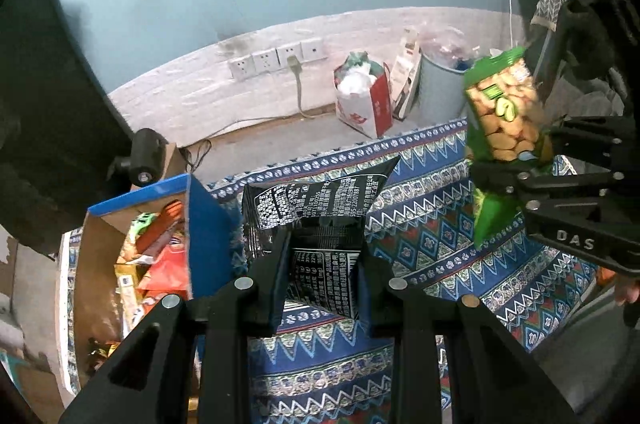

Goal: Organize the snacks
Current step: 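Carry the peanut bag with the right tool while the left tool carries the black bag over the box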

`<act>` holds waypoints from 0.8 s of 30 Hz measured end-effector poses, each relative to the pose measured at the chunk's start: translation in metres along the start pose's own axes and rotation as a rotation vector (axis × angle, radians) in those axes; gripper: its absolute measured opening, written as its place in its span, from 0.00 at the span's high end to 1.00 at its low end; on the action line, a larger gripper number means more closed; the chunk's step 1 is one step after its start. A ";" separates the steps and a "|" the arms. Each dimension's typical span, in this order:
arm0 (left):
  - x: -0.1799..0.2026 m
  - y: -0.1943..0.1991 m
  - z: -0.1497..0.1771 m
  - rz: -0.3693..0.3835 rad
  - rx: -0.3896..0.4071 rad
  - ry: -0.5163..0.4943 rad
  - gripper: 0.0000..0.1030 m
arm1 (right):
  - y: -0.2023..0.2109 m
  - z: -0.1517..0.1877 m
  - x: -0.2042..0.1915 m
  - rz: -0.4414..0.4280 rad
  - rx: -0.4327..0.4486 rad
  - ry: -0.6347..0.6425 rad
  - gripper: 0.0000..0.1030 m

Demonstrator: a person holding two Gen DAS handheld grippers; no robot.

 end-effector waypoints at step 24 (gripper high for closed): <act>-0.104 0.046 0.026 -0.103 0.074 0.155 0.72 | 0.003 -0.049 -0.111 -0.113 0.046 0.143 0.66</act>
Point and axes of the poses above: each gripper's, at about its wrist camera, not at the fingertips, and y roughly against the way its jaws point, x to its right, z to its underside, the point moved 3 cm from there along -y, roughly the way its jaws point, and after that the axes turned 7 degrees about z, right-handed, at the moved point
